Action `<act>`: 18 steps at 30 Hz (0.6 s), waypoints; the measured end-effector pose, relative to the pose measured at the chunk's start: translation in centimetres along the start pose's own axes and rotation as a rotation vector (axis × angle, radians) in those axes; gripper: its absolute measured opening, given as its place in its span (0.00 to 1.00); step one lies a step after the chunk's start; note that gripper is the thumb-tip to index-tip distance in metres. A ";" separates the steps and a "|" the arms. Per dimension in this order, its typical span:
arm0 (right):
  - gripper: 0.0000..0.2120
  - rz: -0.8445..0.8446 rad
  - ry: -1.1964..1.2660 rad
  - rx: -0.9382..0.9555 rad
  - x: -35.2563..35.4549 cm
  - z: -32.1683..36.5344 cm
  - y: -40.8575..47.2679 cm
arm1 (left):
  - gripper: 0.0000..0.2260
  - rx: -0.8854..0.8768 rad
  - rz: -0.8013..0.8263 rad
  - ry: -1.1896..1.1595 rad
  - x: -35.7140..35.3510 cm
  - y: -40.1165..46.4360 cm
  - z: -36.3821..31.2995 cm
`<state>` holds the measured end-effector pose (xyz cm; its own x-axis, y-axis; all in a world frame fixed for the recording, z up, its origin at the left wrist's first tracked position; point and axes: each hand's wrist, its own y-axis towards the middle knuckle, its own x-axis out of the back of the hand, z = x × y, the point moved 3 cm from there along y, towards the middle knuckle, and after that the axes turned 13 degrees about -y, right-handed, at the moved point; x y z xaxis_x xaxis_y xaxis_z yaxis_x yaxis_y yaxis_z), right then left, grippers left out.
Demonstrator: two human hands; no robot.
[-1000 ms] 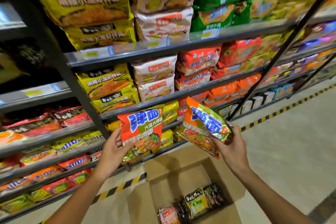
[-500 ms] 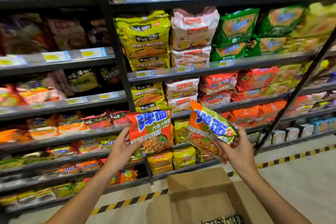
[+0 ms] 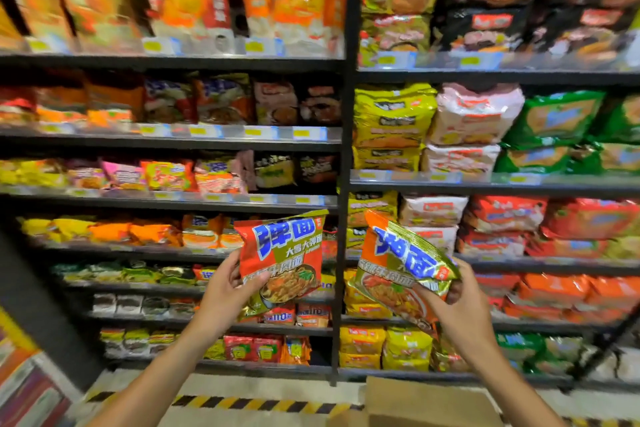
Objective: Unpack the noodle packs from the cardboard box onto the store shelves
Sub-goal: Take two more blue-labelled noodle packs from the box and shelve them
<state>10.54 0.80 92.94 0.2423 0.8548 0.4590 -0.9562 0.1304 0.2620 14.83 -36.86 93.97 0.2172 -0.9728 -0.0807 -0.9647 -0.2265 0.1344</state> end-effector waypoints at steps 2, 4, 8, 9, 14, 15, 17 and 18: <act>0.26 0.022 0.019 0.008 -2.1 2.2 -0.3 | 0.21 -0.004 -0.026 -0.016 3.1 0.2 -0.2; 0.26 0.045 0.027 0.009 -4.9 4.6 -0.3 | 0.21 0.001 -0.044 -0.043 6.7 0.8 -0.3; 0.27 0.034 0.057 0.012 -12.2 9.0 0.1 | 0.21 0.004 -0.056 -0.077 14.7 2.7 -0.3; 0.27 0.029 0.063 0.013 -14.2 10.0 0.3 | 0.22 0.007 -0.059 -0.082 16.6 3.1 -0.4; 0.27 0.019 0.068 0.020 -22.0 15.3 0.8 | 0.20 -0.018 -0.092 -0.076 24.9 4.9 -2.3; 0.27 0.023 0.060 0.030 -23.2 16.2 0.8 | 0.19 -0.026 -0.107 -0.069 26.3 5.3 -2.9; 0.26 0.031 0.060 0.061 -25.0 17.9 1.2 | 0.18 -0.050 -0.132 -0.067 28.7 6.3 -3.8; 0.26 0.037 0.054 0.072 -25.7 18.6 1.5 | 0.18 -0.057 -0.144 -0.065 29.7 6.9 -4.1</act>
<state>5.86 -30.33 97.28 0.1963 0.8845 0.4233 -0.9495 0.0637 0.3072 15.24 -67.47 96.55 0.3403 -0.9254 -0.1666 -0.9140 -0.3672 0.1725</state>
